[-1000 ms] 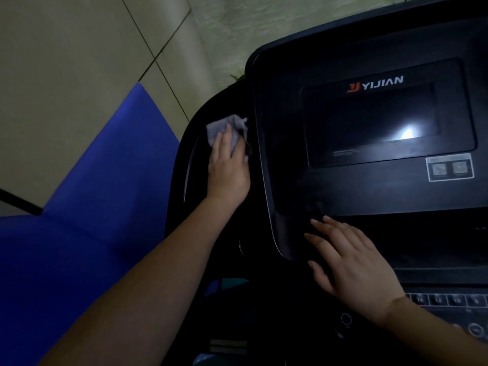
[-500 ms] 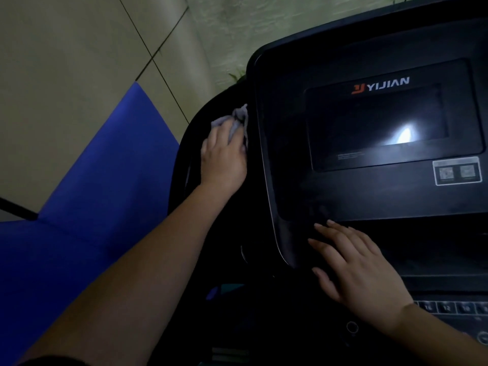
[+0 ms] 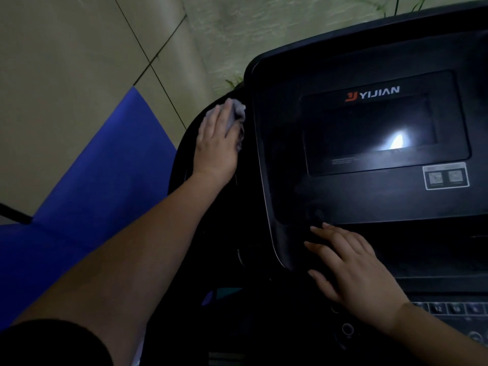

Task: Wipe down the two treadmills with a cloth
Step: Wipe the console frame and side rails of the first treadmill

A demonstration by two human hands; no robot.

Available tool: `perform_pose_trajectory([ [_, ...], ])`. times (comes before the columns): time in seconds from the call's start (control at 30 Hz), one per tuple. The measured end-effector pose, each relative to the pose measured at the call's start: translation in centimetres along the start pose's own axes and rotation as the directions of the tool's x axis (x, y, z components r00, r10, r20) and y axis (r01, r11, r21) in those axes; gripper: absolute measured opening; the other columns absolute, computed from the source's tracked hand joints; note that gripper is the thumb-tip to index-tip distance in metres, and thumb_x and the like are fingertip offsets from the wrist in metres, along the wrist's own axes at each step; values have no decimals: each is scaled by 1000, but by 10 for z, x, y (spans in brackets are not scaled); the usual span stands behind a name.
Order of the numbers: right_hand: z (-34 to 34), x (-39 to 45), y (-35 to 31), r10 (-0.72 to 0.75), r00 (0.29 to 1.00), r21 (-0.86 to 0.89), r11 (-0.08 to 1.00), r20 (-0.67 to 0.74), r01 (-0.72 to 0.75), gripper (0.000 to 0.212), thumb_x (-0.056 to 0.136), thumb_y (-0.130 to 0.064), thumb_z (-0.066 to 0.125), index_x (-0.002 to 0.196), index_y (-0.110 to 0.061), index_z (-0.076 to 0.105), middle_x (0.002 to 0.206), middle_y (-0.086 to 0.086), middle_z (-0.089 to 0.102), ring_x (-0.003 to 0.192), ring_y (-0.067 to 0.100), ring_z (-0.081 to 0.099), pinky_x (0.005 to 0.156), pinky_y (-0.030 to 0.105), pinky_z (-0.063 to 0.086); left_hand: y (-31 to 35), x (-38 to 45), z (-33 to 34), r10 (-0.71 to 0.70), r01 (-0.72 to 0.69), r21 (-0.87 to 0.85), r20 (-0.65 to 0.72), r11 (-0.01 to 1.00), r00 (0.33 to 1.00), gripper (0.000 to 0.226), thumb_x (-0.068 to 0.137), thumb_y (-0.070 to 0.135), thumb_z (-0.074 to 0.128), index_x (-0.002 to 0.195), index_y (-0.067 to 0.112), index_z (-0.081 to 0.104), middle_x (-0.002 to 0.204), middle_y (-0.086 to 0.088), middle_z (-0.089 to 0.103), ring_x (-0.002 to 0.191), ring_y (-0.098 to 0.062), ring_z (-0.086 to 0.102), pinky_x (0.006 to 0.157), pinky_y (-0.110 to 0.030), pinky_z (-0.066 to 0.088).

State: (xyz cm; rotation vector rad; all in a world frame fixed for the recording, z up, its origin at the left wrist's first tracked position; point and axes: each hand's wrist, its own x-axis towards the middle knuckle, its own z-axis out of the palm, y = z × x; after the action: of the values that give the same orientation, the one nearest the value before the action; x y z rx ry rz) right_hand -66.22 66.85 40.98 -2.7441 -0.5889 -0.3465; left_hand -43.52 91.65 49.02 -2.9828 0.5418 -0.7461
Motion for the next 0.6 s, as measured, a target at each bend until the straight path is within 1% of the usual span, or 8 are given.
perform_pose_trajectory([
  [0.1,1,0,0,-5,1000,-9,1000,8,5,44,89,-49,49,120,-21,61,135,2,52,132,21,44,107,38,33,-8,9,-5,35,-35,-6,39,999,999,44,95,21,44,140,19,44,162,-2,10,148,-25,10,119,-43,10],
  [0.17,1,-1,0,-6,1000,-12,1000,9,6,45,89,-49,48,121,-21,60,135,3,52,132,22,43,107,38,34,-11,8,-8,-6,8,-47,46,999,999,47,97,20,44,143,20,38,161,-3,12,147,-28,13,117,-47,18],
  [0.23,0,-1,0,-7,1000,-14,1000,7,7,45,90,-50,47,122,-20,60,136,3,52,132,22,43,107,38,34,-8,1,-16,-108,109,-111,18,988,994,50,97,21,43,146,21,32,159,-5,18,144,-29,20,114,-48,26],
  [0.33,-1,-1,0,-9,1000,-16,1000,4,9,46,90,-50,45,121,-19,61,135,3,52,132,22,44,108,37,33,-9,-25,-21,-282,277,-243,13,930,959,45,99,25,41,144,24,32,156,-5,26,141,-27,25,112,-46,30],
  [0.37,-1,-1,0,-10,1000,-17,1000,5,10,47,90,-50,44,121,-19,61,135,3,53,132,22,44,108,37,32,-11,-39,-21,-305,302,-234,26,924,952,45,99,25,43,143,25,32,156,-6,23,142,-28,23,113,-47,29],
  [0.47,-1,0,-1,-11,1000,-19,1000,12,11,47,90,-50,43,122,-20,60,135,3,52,132,22,43,108,37,32,-22,-86,-17,-288,292,-73,70,954,955,53,97,20,51,145,23,30,161,-8,7,145,-31,13,115,-46,26],
  [0.53,-1,-1,-1,-12,1000,-23,1000,16,13,47,90,-50,43,122,-19,60,136,3,51,132,22,43,108,38,33,-25,-117,-14,-303,312,-70,110,948,947,54,97,18,49,147,20,29,161,-10,4,146,-31,10,116,-44,24],
  [0.6,-2,-1,-1,-13,1000,-27,1000,15,13,47,90,-50,44,122,-19,60,136,4,52,132,22,43,107,38,34,-20,-145,-16,-375,388,-80,145,918,916,56,96,16,48,149,18,29,161,-9,6,146,-28,10,117,-43,23],
])
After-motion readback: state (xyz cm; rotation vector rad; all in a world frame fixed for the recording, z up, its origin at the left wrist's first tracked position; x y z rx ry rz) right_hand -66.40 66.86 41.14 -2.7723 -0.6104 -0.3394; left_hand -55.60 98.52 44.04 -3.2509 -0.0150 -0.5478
